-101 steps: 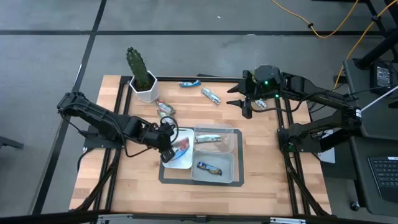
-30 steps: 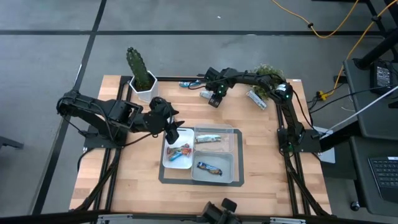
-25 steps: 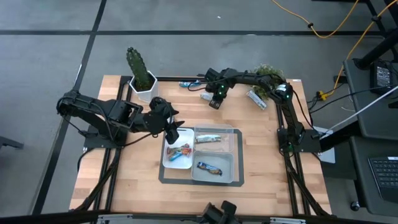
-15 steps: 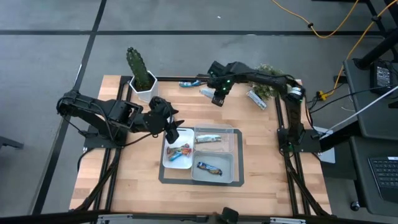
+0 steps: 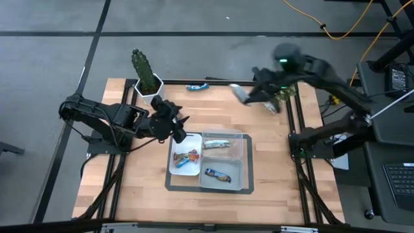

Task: Pick and place Granola Bars by type
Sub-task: Put the yellow granola bar into the transparent bin

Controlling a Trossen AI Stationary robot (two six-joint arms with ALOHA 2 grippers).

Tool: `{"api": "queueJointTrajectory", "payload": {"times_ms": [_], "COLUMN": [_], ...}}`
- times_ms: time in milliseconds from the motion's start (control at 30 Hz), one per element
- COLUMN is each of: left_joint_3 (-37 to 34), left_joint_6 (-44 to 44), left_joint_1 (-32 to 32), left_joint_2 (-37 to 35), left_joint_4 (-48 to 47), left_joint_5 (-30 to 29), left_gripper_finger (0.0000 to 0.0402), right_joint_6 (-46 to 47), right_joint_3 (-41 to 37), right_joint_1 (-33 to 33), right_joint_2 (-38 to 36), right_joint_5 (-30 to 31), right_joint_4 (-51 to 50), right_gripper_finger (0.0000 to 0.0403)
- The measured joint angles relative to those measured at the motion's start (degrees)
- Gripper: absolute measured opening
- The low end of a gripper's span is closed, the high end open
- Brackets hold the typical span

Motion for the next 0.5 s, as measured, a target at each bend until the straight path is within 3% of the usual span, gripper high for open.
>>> {"api": "queueJointTrajectory", "payload": {"times_ms": [300, 500], "left_joint_3": [0.00, 0.00], "left_joint_6": [-0.23, 0.26], "left_joint_1": [0.02, 0.02], "left_joint_2": [0.00, 0.00], "left_joint_4": [0.02, 0.00], "left_joint_5": [-3.80, -5.15], "left_gripper_finger": [0.0212, 0.0212], "right_joint_6": [-7.16, -7.86], "right_joint_3": [0.01, 0.01], "right_joint_1": [3.73, 9.29], "right_joint_2": [-11.22, -12.71], "right_joint_5": [-11.29, -11.76], "right_joint_4": [0.83, 2.18], "right_gripper_finger": [0.0023, 0.0018]}}
